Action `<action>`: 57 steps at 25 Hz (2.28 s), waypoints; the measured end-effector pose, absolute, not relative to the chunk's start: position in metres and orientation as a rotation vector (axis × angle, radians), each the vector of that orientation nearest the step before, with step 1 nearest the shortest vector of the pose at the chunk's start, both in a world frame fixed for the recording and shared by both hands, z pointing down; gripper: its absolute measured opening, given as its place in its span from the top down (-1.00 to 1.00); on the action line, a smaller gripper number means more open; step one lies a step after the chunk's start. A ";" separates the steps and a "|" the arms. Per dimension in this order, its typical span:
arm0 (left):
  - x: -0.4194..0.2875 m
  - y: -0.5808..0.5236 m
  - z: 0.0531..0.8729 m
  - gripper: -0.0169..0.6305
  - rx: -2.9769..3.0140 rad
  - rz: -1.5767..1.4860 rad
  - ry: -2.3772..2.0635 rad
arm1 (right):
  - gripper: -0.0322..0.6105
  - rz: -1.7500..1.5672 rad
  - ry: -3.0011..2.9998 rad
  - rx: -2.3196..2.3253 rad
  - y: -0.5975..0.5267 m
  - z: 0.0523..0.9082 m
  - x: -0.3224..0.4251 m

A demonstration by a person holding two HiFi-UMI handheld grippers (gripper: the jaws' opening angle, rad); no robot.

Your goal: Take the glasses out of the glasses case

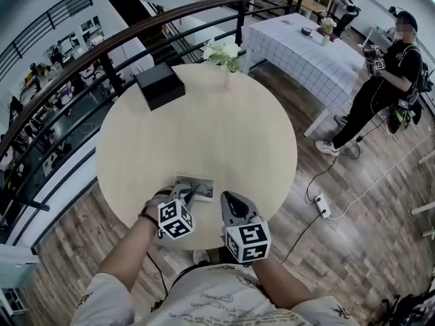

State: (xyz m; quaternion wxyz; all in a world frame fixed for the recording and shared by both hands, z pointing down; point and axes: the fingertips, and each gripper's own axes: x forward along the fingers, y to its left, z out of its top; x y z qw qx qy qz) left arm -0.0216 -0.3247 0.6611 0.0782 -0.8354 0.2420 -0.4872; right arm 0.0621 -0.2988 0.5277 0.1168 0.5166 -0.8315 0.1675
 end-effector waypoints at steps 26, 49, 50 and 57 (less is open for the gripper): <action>-0.030 -0.336 0.756 0.80 -2.224 -1.887 0.068 | 0.86 0.554 -2.357 1.588 -0.326 0.537 0.102; -0.028 -0.343 0.756 0.87 -2.160 -1.922 0.071 | 0.86 0.569 -2.347 1.610 -0.331 0.537 0.118; -0.027 -0.344 0.753 0.87 -2.158 -1.911 0.081 | 0.86 0.566 -2.351 1.608 -0.331 0.536 0.116; -0.026 -0.347 0.731 0.88 -2.145 -1.834 0.151 | 0.86 0.544 -2.377 1.587 -0.330 0.531 0.106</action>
